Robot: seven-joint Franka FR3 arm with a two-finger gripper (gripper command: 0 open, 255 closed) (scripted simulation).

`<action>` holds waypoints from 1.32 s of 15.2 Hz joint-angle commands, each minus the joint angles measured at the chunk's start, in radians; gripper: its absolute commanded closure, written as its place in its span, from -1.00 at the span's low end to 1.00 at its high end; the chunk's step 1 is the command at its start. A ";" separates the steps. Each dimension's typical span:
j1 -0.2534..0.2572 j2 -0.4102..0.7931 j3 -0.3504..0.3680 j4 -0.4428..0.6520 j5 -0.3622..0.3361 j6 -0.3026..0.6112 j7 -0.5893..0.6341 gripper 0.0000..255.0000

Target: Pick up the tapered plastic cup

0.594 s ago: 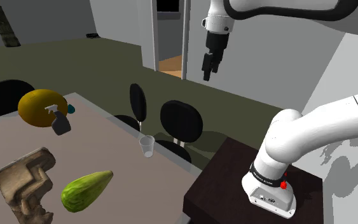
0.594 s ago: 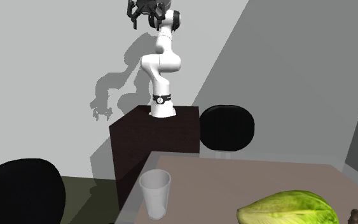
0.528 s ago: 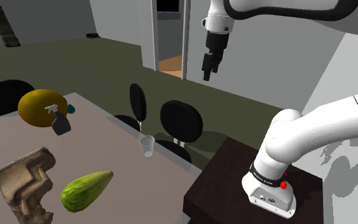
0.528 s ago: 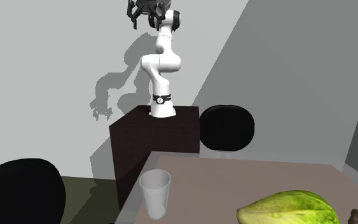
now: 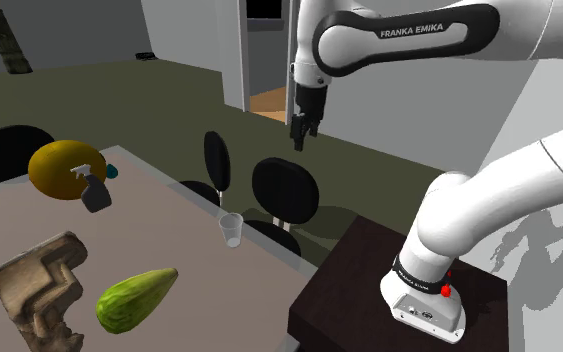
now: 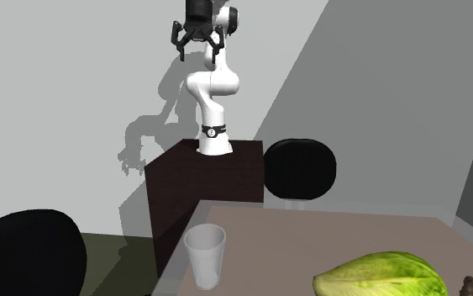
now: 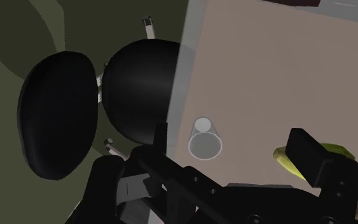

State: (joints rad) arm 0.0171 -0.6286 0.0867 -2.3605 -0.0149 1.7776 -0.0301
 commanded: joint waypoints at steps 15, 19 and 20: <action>-0.005 0.514 0.105 0.038 -0.076 0.448 0.164 -1.00; -0.001 0.670 0.117 0.103 -0.131 0.525 0.222 -1.00; 0.001 0.709 0.118 0.123 -0.146 0.541 0.237 -1.00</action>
State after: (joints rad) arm 0.0164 0.0370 0.2027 -2.2582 -0.1449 2.2987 0.1904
